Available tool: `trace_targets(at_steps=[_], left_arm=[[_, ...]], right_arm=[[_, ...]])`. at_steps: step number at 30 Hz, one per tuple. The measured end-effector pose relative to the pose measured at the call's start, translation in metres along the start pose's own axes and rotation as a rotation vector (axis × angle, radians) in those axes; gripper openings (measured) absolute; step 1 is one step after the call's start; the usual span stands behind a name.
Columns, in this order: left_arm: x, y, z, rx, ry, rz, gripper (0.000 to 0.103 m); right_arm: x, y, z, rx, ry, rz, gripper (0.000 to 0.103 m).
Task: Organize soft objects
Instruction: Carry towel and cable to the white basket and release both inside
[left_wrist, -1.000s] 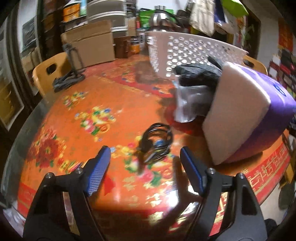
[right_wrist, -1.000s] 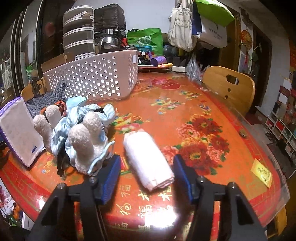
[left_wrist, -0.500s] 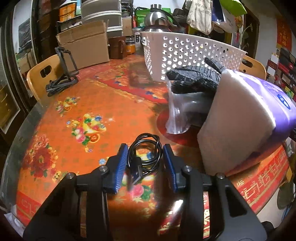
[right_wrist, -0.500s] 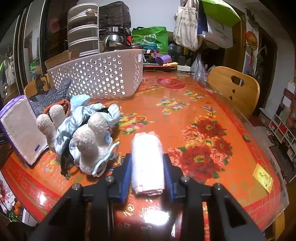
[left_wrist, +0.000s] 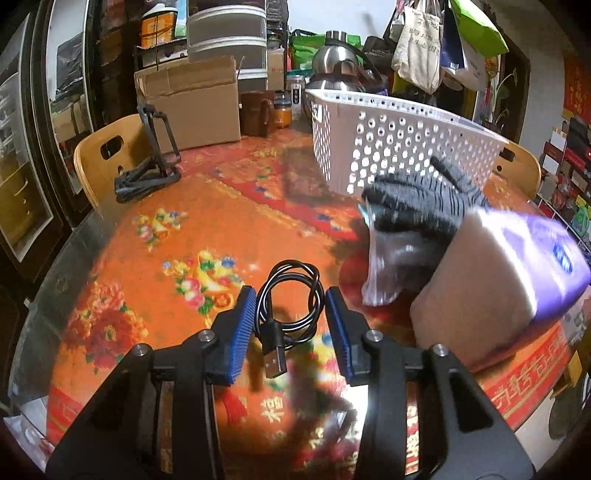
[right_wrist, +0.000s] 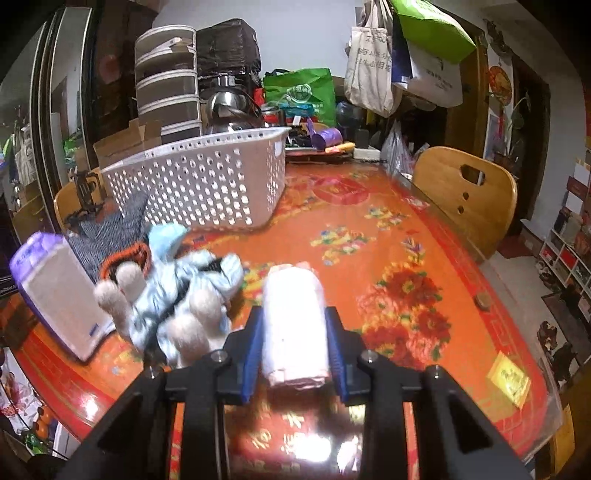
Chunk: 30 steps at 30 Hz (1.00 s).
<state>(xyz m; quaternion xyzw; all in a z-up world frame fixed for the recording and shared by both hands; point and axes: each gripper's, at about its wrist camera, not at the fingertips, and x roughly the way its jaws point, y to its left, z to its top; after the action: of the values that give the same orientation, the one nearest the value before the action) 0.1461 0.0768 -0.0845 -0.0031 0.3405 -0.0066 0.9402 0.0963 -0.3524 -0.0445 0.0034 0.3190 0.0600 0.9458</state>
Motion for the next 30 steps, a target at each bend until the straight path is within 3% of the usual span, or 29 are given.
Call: trace_targets(at_steps=[10, 19, 26, 30], left_arm=[[-0.001, 0.006, 0.065, -0.032, -0.032, -0.030, 0.036], [0.007, -0.018, 0.170, -0.009, -0.052, -0.087, 0.036], [0.050, -0.060, 0.247, 0.045, 0.021, -0.109, 0.034], [0.083, -0.072, 0.273, 0.034, 0.072, -0.104, 0.034]], right_arm=[[0.006, -0.004, 0.061, -0.029, -0.036, 0.022, 0.031], [0.044, 0.022, 0.160, -0.097, -0.033, 0.084, 0.031], [0.098, 0.045, 0.228, -0.125, 0.016, 0.094, 0.031], [0.136, 0.053, 0.240, -0.137, 0.084, 0.077, 0.031]])
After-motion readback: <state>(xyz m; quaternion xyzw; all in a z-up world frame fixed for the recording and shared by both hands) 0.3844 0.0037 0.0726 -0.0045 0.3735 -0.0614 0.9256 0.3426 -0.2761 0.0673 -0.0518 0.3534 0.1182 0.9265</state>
